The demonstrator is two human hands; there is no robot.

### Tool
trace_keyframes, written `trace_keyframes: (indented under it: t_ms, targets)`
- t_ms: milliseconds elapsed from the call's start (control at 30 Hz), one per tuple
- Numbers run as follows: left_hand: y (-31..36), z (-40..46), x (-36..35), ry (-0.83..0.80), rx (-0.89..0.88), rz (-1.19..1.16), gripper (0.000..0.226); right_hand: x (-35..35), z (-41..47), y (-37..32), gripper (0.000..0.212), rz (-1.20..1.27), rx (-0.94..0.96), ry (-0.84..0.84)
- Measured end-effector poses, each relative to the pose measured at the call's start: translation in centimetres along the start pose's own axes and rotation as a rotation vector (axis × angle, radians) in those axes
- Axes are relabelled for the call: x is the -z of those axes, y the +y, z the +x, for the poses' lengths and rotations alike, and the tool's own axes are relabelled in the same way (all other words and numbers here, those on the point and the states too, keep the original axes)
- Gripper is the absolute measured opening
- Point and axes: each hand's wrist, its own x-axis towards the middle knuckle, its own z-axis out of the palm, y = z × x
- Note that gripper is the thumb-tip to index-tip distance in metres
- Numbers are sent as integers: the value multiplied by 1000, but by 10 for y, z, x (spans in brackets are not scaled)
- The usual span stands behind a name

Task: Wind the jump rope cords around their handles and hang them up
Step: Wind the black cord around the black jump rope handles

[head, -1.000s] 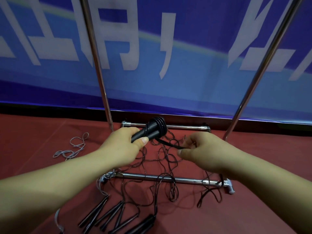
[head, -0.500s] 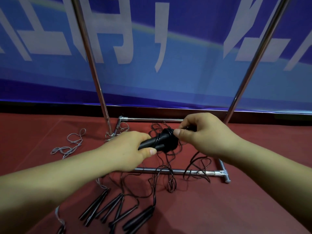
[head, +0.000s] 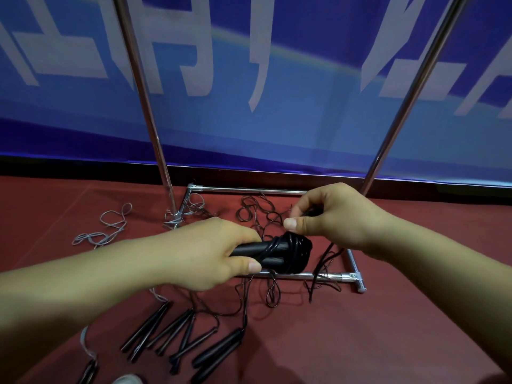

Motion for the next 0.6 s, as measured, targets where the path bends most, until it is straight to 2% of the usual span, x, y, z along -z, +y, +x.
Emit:
trace_keyframes:
  t_ms: [167, 267, 467, 600]
  targets:
    - [4, -5, 2, -106, -65, -56, 10, 7, -2, 5, 29, 39, -45, -259]
    - [6, -5, 0, -180, -78, -124, 11, 8, -4, 7, 22, 108, -71, -357]
    - [10, -6, -1, -266, -53, -153, 12, 5, -2, 0, 27, 109, -129, -388]
    - [12, -7, 0, -261, -61, -134, 7, 1, 0, -1, 12, 161, -239, -380]
